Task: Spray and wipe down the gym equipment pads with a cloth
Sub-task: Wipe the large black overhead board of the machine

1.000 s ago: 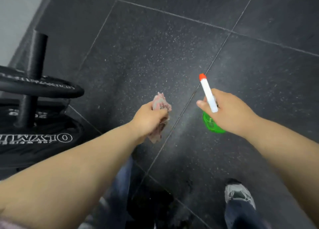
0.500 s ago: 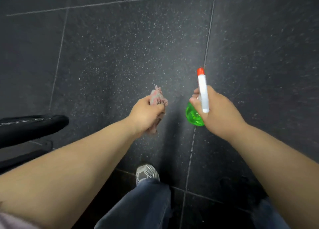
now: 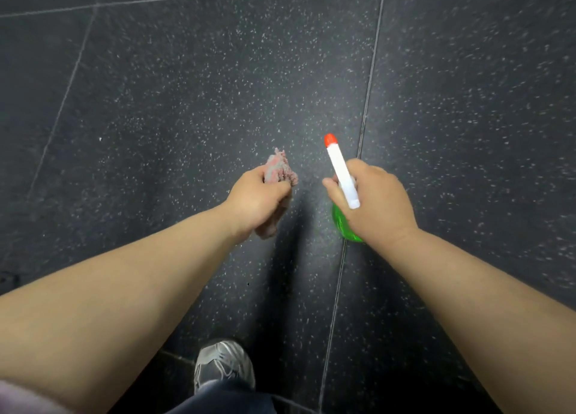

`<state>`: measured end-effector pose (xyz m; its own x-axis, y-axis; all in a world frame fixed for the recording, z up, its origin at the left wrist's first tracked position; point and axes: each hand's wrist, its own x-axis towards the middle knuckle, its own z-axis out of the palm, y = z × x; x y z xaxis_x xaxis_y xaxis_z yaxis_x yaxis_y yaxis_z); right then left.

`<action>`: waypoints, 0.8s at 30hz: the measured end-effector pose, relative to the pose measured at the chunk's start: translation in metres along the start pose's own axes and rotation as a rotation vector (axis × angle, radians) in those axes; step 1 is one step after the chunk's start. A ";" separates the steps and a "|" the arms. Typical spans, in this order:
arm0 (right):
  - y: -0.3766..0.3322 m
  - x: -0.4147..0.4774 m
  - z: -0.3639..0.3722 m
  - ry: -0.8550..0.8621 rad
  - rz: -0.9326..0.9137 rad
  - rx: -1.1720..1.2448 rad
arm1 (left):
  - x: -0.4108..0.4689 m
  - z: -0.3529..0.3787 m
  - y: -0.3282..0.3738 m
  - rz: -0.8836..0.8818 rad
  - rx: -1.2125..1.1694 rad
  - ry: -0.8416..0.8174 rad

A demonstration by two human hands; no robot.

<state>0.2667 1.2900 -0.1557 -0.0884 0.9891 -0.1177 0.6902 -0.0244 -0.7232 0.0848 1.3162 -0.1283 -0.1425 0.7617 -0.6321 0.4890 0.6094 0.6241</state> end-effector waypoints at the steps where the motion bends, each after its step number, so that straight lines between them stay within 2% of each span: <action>1: 0.002 0.001 0.005 0.002 -0.011 0.009 | 0.002 0.001 -0.003 0.008 0.005 0.003; 7: 0.011 0.020 0.018 -0.056 0.042 0.052 | -0.006 0.003 -0.010 -0.018 -0.034 -0.026; 10: 0.002 0.025 0.015 -0.057 -0.015 0.041 | -0.017 0.001 -0.006 0.026 -0.025 -0.005; 16: -0.041 0.006 0.006 -0.034 -0.124 0.144 | -0.063 -0.015 -0.006 0.109 -0.017 0.118; 19: -0.066 -0.012 0.009 -0.100 -0.180 0.146 | -0.100 -0.028 -0.013 0.154 -0.020 0.233; 24: -0.133 -0.073 -0.017 -0.175 -0.319 0.130 | -0.207 -0.060 -0.036 0.177 -0.089 0.347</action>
<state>0.1936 1.2239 -0.0396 -0.4129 0.9105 0.0206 0.5128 0.2511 -0.8209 0.0451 1.1495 0.0078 -0.3527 0.8764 -0.3278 0.4580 0.4672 0.7563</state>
